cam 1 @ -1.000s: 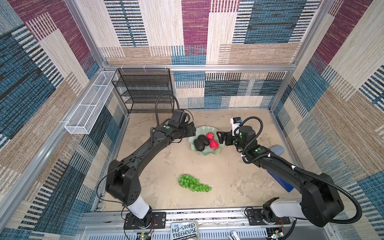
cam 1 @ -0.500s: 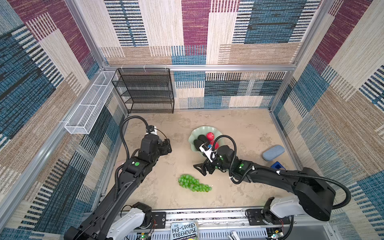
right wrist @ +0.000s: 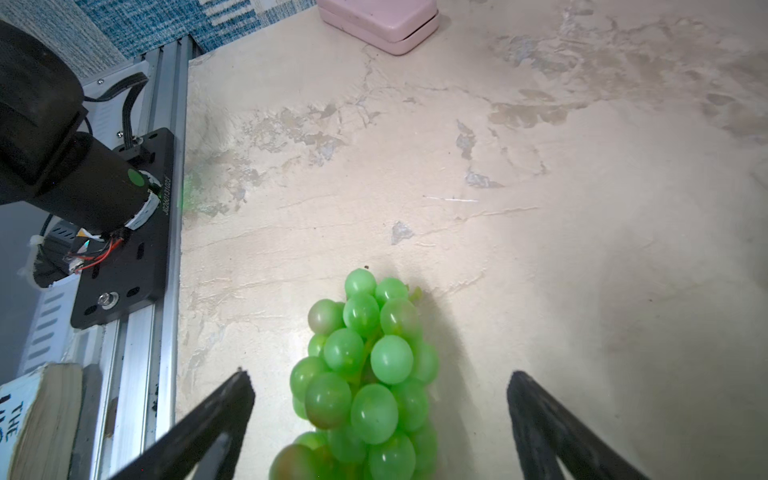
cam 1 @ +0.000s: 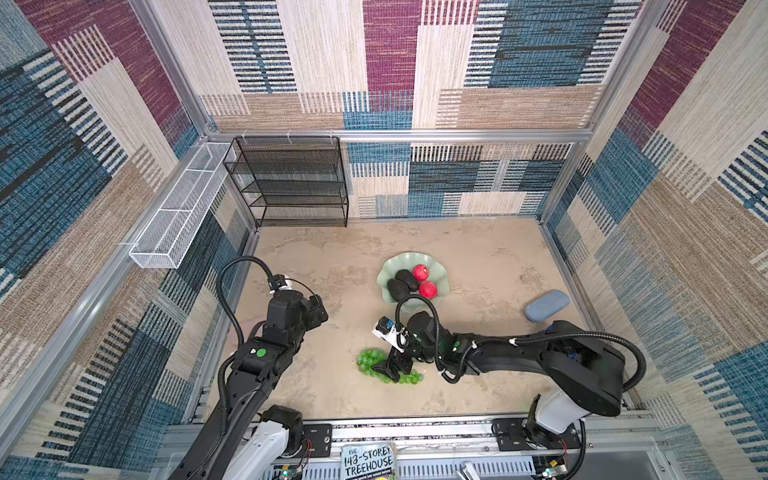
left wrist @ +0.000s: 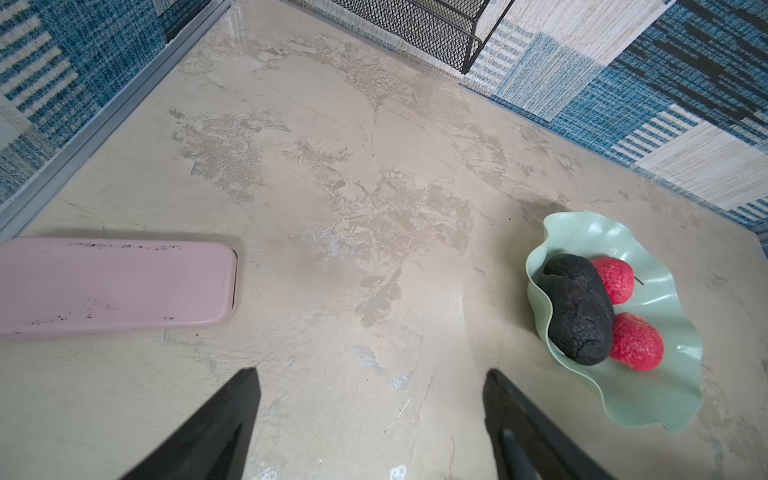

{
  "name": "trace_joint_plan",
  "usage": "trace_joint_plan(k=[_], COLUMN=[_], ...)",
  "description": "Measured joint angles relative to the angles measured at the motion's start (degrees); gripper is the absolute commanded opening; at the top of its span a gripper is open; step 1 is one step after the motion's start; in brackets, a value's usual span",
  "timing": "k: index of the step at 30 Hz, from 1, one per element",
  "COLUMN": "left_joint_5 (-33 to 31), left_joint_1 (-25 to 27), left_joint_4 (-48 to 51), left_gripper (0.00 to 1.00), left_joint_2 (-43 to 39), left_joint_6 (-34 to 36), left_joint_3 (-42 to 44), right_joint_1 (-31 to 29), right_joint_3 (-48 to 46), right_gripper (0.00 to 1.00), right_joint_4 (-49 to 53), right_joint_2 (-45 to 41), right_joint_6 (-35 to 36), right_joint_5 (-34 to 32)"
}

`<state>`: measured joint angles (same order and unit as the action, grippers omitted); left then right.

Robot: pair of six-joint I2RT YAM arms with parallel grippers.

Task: Place and organize the fake fruits in the fruit bowl
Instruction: 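Reach the right gripper down to the green grapes while the left arm withdraws, then grasp the green grapes with the right gripper and lay them in the bowl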

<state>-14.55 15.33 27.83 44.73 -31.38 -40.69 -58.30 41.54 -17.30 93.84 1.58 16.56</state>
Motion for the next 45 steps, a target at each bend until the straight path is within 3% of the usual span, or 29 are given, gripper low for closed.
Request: trace_joint_plan(k=[11,15,25,34,45], left_joint_5=[1.81,2.73,4.02,4.42,5.77], left_joint_1=[-1.66,-1.97,-2.95,-3.63,-4.33], left_joint_4=[0.04,0.02,-0.02,-0.11,-0.13], left_gripper=[0.87,0.87,0.88,0.87,0.87], left_joint_2=[0.20,0.11,1.03,1.01,1.70], left_joint_6=[0.00,0.00,0.04,0.04,0.02], left_joint_3=[0.00,0.02,-0.48,-0.81,-1.09], right_joint_1=[-1.88,-1.95,-1.95,-0.15,12.66], right_joint_3=[3.13,4.11,5.75,8.72,17.81], right_gripper=[0.89,0.64,0.28,0.24,0.26], right_joint_4=[-0.94,-0.83,-1.18,1.79,9.14], right_joint_2=[8.24,9.90,11.02,5.07,-2.64], right_joint_6=[0.85,1.09,0.79,-0.85,-4.74], right_joint_5=[1.86,1.68,0.83,0.37,0.76])
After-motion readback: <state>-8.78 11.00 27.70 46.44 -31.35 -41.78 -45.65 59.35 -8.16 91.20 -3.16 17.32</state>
